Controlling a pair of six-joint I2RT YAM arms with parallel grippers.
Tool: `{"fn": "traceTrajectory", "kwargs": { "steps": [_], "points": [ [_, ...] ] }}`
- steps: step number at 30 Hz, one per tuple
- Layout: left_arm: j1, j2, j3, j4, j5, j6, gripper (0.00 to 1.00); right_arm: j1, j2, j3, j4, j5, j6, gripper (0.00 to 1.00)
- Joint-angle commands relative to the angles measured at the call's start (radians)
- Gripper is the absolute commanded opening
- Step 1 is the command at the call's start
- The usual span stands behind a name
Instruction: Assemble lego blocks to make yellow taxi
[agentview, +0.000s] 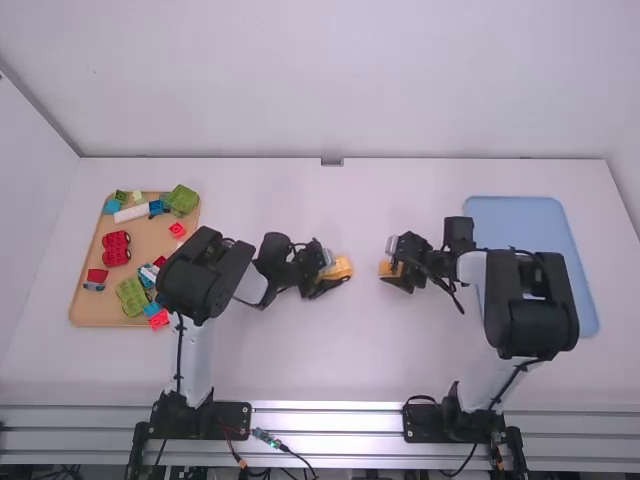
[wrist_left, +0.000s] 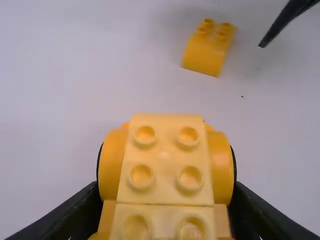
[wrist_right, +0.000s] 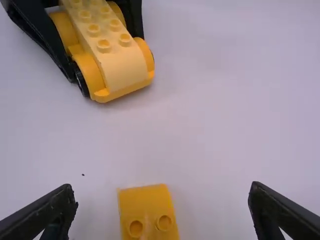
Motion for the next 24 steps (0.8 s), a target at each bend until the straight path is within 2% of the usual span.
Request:
{"fn": "traceTrajectory", "kwargs": {
  "steps": [1, 5, 7, 9, 10, 13, 17, 19, 21, 24],
  "points": [
    [0.003, 0.016, -0.033, -0.012, -0.022, 0.055, 0.67, -0.010, 0.014, -0.001, -0.004, -0.013, -0.001, 0.90],
    [-0.003, 0.016, -0.043, -0.007, -0.017, 0.089, 0.63, -0.011, 0.025, 0.010, -0.003, -0.013, 0.013, 0.90],
    [-0.003, 0.016, -0.050, -0.006, -0.018, 0.125, 0.54, -0.005, 0.058, 0.041, -0.011, -0.010, 0.043, 0.90],
    [-0.003, 0.016, -0.056, -0.006, -0.017, 0.149, 0.40, -0.005, 0.112, 0.088, -0.035, -0.010, 0.069, 0.90],
    [-0.003, 0.016, -0.056, -0.006, -0.017, 0.148, 0.38, -0.008, 0.129, 0.105, -0.051, -0.016, 0.069, 0.90],
    [-0.002, 0.016, -0.055, -0.029, -0.004, 0.154, 0.31, -0.014, 0.185, 0.190, -0.206, -0.077, -0.040, 0.89],
    [-0.002, 0.016, -0.046, -0.069, 0.044, 0.209, 0.29, -0.026, 0.192, 0.266, -0.406, -0.107, -0.180, 0.89],
    [-0.002, 0.016, -0.037, -0.088, 0.036, 0.208, 0.28, -0.022, 0.192, 0.286, -0.452, -0.093, -0.212, 0.86],
    [-0.002, 0.015, -0.017, -0.140, 0.043, 0.224, 0.18, -0.018, 0.192, 0.293, -0.456, -0.083, -0.199, 0.84],
    [0.002, 0.015, 0.012, -0.242, 0.070, 0.295, 0.11, -0.018, 0.192, 0.287, -0.447, -0.080, -0.199, 0.83]
  ]
}}
